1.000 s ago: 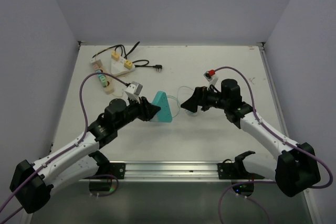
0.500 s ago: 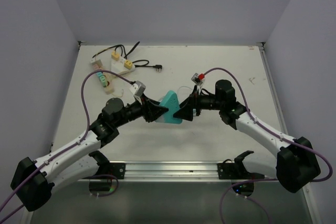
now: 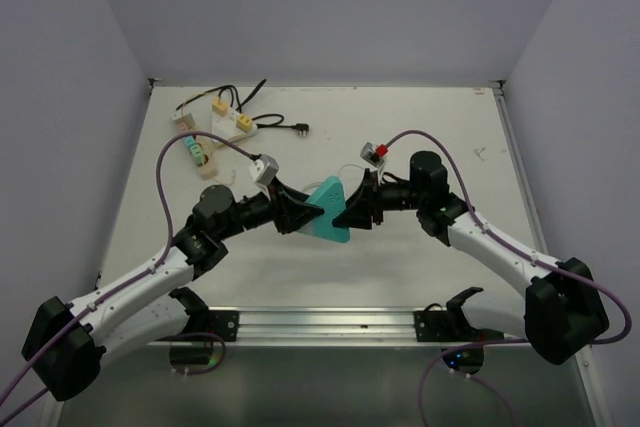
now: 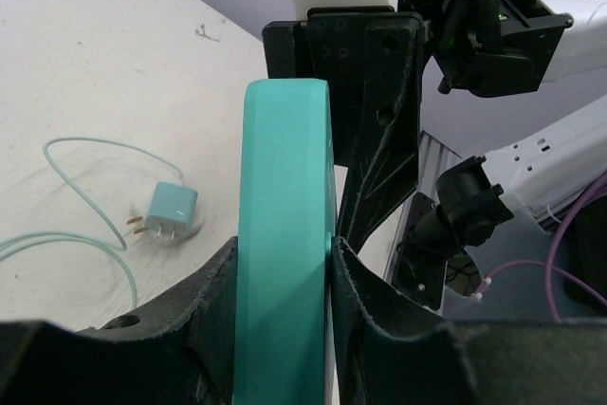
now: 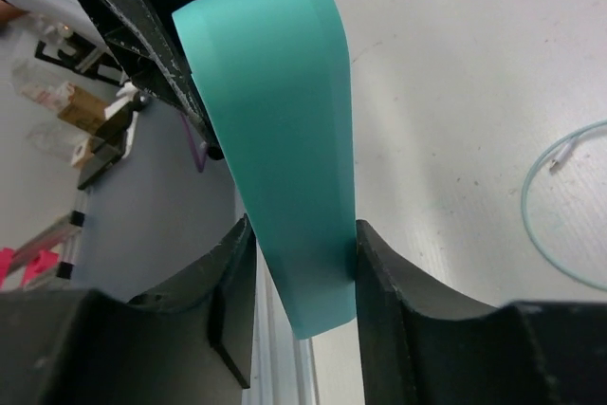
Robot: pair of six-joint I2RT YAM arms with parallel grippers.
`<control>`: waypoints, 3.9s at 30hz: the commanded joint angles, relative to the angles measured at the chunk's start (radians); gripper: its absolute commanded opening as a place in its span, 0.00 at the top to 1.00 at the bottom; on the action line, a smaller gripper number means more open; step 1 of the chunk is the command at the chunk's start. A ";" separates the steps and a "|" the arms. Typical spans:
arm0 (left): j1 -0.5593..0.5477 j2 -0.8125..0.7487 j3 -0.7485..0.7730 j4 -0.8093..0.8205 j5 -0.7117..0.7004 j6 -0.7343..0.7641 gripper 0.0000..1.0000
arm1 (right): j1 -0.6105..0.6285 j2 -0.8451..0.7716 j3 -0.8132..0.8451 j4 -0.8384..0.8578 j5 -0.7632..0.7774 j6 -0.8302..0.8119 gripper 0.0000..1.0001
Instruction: Pull the plug off the socket
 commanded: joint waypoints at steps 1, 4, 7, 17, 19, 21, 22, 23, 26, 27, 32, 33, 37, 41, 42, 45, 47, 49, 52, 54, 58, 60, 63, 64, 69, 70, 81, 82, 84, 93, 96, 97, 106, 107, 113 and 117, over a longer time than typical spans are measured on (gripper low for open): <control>-0.001 -0.008 -0.005 0.054 -0.076 0.048 0.93 | 0.009 -0.003 0.032 0.017 0.034 -0.005 0.86; 0.000 -0.008 -0.008 0.011 -0.134 0.072 0.82 | 0.011 -0.002 0.037 -0.006 0.047 -0.021 1.00; 0.005 -0.006 -0.017 -0.003 -0.173 0.077 0.66 | 0.009 0.005 0.039 -0.015 0.061 -0.024 1.00; 0.008 -0.075 0.018 -0.117 -0.386 0.077 0.03 | -0.002 0.031 0.065 -0.069 0.155 -0.039 1.00; 0.008 -0.086 0.032 -0.161 -0.433 0.077 0.02 | -0.011 0.043 0.072 -0.078 0.168 -0.038 1.00; 0.008 -0.100 0.062 -0.201 -0.496 0.077 0.02 | -0.022 0.054 0.092 -0.092 0.198 -0.036 1.00; 0.008 -0.106 0.074 -0.248 -0.548 0.075 0.02 | -0.038 0.066 0.097 -0.098 0.211 -0.025 1.00; 0.008 -0.111 0.100 -0.275 -0.579 0.074 0.02 | -0.052 0.069 0.105 -0.097 0.240 -0.015 1.00; 0.010 -0.126 0.159 -0.391 -0.708 0.075 0.02 | -0.123 0.081 0.123 -0.106 0.294 0.021 1.00; 0.010 -0.128 0.174 -0.467 -0.775 0.078 0.02 | -0.144 0.084 0.128 -0.106 0.335 0.030 1.00; 0.011 -0.131 0.249 -0.628 -0.929 0.086 0.00 | -0.302 0.115 0.158 -0.107 0.481 0.102 1.00; 0.011 -0.132 0.254 -0.667 -0.965 0.095 0.00 | -0.330 0.123 0.164 -0.106 0.495 0.116 1.00; 0.011 -0.148 0.256 -0.752 -1.062 0.088 0.00 | -0.507 0.181 0.172 -0.035 0.531 0.237 1.00; 0.013 -0.169 0.263 -0.827 -1.115 0.086 0.00 | -0.638 0.244 0.175 0.021 0.590 0.324 1.00; 0.013 -0.178 0.266 -0.848 -1.128 0.094 0.00 | -0.653 0.273 0.177 0.032 0.600 0.335 1.00; 0.013 -0.209 0.256 -0.861 -1.185 0.108 0.00 | -0.703 0.319 0.189 0.078 0.642 0.373 1.00; 0.013 -0.238 0.227 -0.850 -1.193 0.109 0.00 | -0.729 0.370 0.198 0.120 0.665 0.399 1.00; 0.011 -0.252 0.205 -0.833 -1.188 0.112 0.00 | -0.747 0.418 0.207 0.168 0.674 0.427 1.00; 0.013 -0.240 0.211 -0.856 -1.211 0.108 0.00 | -0.766 0.487 0.224 0.219 0.693 0.461 1.00; 0.013 -0.223 0.214 -0.872 -1.223 0.105 0.00 | -0.770 0.523 0.233 0.235 0.702 0.469 1.00; 0.013 -0.207 0.220 -0.882 -1.217 0.098 0.00 | -0.784 0.593 0.226 0.320 0.693 0.491 1.00; 0.013 -0.214 0.219 -0.882 -1.216 0.100 0.00 | -0.796 0.623 0.207 0.354 0.686 0.508 1.00; 0.013 -0.227 0.216 -0.876 -1.210 0.100 0.00 | -0.812 0.649 0.177 0.385 0.673 0.530 0.90; 0.013 -0.229 0.216 -0.876 -1.210 0.100 0.01 | -0.816 0.655 0.161 0.393 0.667 0.533 0.79; 0.013 -0.237 0.216 -0.876 -1.207 0.102 0.00 | -0.829 0.686 0.126 0.419 0.650 0.538 0.53; 0.013 -0.238 0.214 -0.876 -1.207 0.100 0.00 | -0.829 0.686 0.118 0.426 0.647 0.538 0.51; 0.013 -0.234 0.214 -0.876 -1.214 0.098 0.00 | -0.829 0.684 0.066 0.451 0.591 0.539 0.40; 0.011 -0.232 0.214 -0.876 -1.214 0.100 0.00 | -0.829 0.684 0.063 0.439 0.578 0.538 0.37; 0.014 -0.230 0.214 -0.876 -1.216 0.100 0.00 | -0.829 0.672 0.049 0.427 0.565 0.533 0.35; 0.014 -0.223 0.210 -0.873 -1.227 0.095 0.00 | -0.821 0.579 -0.024 0.367 0.522 0.493 0.25; 0.014 -0.206 0.208 -0.873 -1.225 0.095 0.00 | -0.819 0.514 -0.058 0.237 0.565 0.458 0.20; 0.014 -0.197 0.208 -0.872 -1.222 0.095 0.00 | -0.818 0.490 -0.067 0.210 0.576 0.449 0.19; 0.023 -0.142 0.207 -0.798 -1.101 0.112 0.00 | -0.792 0.122 -0.011 -0.248 0.724 0.275 0.09; 0.026 -0.134 0.205 -0.777 -1.075 0.114 0.00 | -0.781 0.092 -0.003 -0.267 0.743 0.268 0.08; 0.089 -0.033 0.237 -0.676 -0.916 0.106 0.00 | -0.734 -0.047 0.025 -0.345 0.702 0.240 0.01; 0.221 0.067 0.288 -0.574 -0.773 0.102 0.00 | -0.689 -0.034 0.034 -0.302 0.602 0.202 0.01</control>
